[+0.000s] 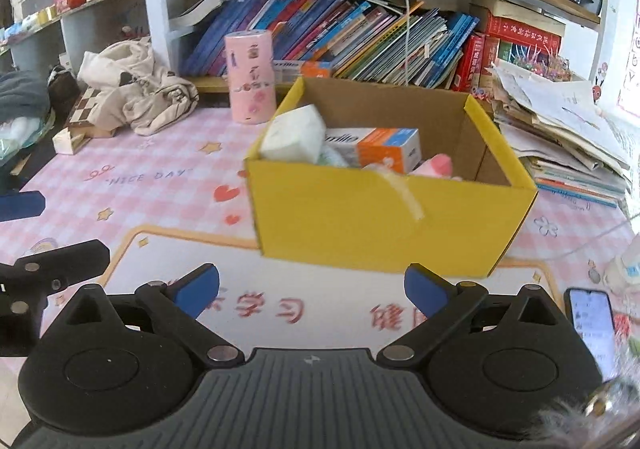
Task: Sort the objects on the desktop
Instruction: 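Raise both open tools up and back away from the yellow box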
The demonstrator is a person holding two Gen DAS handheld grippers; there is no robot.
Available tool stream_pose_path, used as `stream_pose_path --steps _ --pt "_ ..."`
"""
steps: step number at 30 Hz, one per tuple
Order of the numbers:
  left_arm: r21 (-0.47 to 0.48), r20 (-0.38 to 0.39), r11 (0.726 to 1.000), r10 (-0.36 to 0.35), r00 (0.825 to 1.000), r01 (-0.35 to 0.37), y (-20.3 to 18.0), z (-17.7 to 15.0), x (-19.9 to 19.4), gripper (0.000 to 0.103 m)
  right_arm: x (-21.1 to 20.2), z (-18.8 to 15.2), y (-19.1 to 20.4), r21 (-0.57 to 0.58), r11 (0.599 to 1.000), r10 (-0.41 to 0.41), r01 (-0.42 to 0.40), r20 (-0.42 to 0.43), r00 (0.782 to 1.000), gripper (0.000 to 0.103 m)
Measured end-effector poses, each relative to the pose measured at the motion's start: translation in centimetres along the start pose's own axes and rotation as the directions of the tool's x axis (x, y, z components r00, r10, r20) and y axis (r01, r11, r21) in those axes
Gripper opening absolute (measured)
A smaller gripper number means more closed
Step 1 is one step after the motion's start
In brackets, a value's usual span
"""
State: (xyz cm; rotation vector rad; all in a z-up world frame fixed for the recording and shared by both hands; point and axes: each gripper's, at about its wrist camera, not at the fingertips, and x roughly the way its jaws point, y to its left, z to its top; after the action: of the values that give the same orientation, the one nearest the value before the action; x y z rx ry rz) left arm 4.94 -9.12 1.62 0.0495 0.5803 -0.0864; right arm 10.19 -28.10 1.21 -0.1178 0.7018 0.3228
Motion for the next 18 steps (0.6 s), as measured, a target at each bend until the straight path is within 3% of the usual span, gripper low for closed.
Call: stream_pose_path --steps 8,18 --pt "0.007 0.008 1.000 -0.008 1.000 0.008 1.6 -1.2 -1.3 0.100 -1.6 -1.9 3.0 0.001 0.999 -0.034 0.034 -0.014 0.999 0.102" --pt "0.068 -0.002 0.996 -0.058 0.998 0.058 1.6 -2.2 -2.2 0.100 -3.1 -3.9 3.5 0.091 0.991 -0.096 0.098 -0.027 0.995 0.103"
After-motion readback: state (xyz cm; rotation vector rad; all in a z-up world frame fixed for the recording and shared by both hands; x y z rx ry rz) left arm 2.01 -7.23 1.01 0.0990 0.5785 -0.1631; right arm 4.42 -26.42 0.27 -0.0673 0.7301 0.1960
